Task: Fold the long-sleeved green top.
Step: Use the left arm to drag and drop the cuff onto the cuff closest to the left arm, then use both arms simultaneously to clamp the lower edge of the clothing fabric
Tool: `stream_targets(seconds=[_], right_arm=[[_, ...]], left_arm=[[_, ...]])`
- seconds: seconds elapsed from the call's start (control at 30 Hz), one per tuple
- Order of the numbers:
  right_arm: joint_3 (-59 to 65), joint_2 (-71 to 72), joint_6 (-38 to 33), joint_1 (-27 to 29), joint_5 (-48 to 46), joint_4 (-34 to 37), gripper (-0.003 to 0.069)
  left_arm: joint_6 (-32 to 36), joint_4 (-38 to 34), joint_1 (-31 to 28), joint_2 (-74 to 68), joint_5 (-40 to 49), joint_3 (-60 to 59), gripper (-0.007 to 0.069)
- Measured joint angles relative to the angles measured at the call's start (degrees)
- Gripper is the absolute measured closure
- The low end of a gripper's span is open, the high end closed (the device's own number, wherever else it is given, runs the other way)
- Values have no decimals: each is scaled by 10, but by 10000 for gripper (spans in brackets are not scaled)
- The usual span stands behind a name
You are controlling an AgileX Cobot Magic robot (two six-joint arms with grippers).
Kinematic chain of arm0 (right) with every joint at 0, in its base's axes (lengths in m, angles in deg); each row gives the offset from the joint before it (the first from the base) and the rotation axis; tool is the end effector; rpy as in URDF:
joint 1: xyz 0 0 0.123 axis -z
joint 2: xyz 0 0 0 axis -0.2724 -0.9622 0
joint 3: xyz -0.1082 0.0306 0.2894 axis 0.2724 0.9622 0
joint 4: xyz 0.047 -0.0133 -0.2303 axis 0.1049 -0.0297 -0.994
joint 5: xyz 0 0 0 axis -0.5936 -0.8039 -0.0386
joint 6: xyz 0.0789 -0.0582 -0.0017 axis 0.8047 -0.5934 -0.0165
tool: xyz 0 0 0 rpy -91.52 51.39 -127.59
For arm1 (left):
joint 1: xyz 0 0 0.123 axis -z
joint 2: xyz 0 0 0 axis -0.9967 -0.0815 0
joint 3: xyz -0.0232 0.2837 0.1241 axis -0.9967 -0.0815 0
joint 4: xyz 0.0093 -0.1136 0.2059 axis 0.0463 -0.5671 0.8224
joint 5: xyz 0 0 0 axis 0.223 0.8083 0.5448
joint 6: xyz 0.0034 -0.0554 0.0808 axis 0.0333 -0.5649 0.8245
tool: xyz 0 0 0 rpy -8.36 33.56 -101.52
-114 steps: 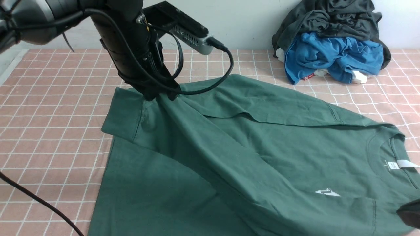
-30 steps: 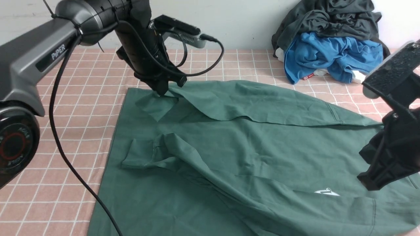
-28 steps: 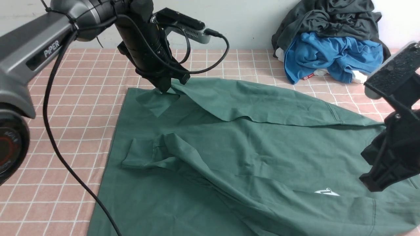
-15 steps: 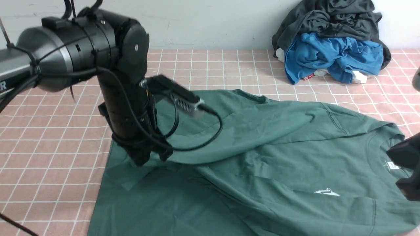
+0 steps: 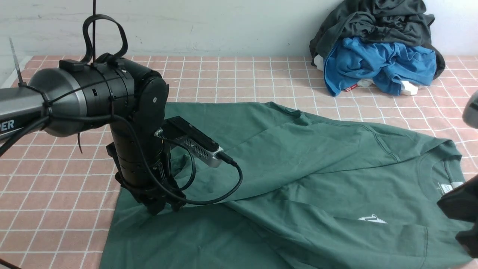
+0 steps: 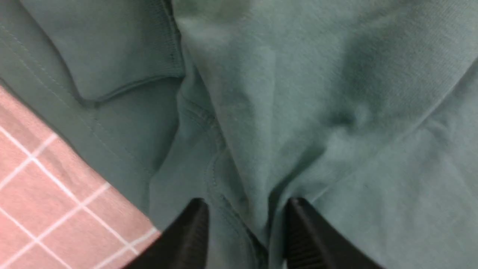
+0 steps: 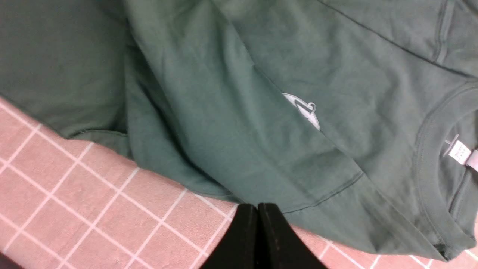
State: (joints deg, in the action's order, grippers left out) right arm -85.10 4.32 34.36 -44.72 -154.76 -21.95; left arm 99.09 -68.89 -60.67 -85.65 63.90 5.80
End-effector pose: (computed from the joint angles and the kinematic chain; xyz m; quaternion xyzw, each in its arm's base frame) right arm 0.1208 0.0644 0.3601 -0.2981 0.9313 0.0305 0.2069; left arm 0.3017 -0.1311 0.2426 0.3331 0.9420 0.0319 0.0239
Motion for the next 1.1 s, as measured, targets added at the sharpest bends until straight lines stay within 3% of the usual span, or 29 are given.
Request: stream_targets(seconds=[0.1, 0.2, 0.4, 0.63, 0.9, 1.1], right_arm=[[0, 1, -16, -18, -1, 29, 669], [8, 4, -26, -47, -2, 63, 666], [34, 7, -37, -76, -3, 84, 660], [39, 8, -39, -77, -3, 84, 659], [39, 8, -42, -77, -3, 84, 659], [39, 8, -43, -77, -3, 84, 659]], left_arm=[[0, -24, 1, 13, 35, -3, 237], [1, -37, 12, 49, 48, -42, 207], [52, -36, 74, 157, 30, -198, 207], [151, -20, 146, 232, -92, -387, 207], [150, 16, 148, 202, -212, -414, 207], [139, 38, 149, 180, -212, -407, 207]])
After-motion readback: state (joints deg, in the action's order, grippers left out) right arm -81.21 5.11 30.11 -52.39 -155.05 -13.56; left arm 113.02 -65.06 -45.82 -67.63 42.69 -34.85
